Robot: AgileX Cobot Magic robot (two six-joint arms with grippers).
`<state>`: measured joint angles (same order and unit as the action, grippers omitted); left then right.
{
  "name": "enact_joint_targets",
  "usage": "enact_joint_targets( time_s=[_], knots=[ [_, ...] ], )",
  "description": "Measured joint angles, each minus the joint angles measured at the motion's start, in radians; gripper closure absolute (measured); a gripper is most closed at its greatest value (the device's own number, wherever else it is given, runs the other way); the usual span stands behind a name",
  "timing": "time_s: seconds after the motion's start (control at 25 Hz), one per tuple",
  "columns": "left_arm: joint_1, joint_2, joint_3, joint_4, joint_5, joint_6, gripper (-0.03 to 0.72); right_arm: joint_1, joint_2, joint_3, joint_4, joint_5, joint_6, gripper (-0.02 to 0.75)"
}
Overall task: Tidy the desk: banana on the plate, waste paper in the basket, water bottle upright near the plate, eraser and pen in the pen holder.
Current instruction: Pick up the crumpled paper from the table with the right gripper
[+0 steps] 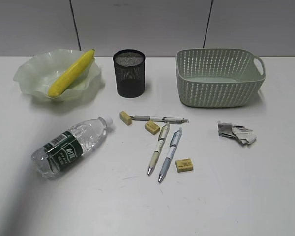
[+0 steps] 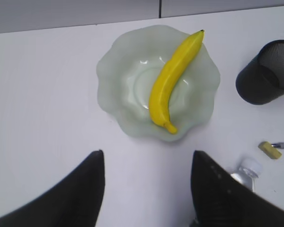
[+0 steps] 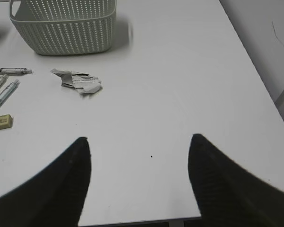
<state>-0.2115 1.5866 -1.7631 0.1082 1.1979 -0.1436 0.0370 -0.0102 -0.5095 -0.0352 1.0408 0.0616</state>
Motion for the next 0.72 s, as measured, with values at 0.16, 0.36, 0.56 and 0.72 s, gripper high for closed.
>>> enact_joint_targets(
  time_s=[0.16,0.36,0.56,0.72],
  knots=[
    [0.0,-0.119,0.0,-0.004,0.016,0.0,0.253,0.0,0.0,0.0,0.0,0.0,0.0,0.227],
    [0.0,-0.29,0.0,-0.039,0.019,0.007,0.28,0.0,0.0,0.0,0.0,0.0,0.0,0.227],
    [0.0,-0.479,0.057,-0.043,0.018,0.011,0.296,0.0,0.0,0.0,0.0,0.0,0.0,0.227],
    [0.0,-0.671,0.221,-0.045,0.02,0.011,0.298,0.0,0.0,0.0,0.0,0.0,0.0,0.227]
  ],
)
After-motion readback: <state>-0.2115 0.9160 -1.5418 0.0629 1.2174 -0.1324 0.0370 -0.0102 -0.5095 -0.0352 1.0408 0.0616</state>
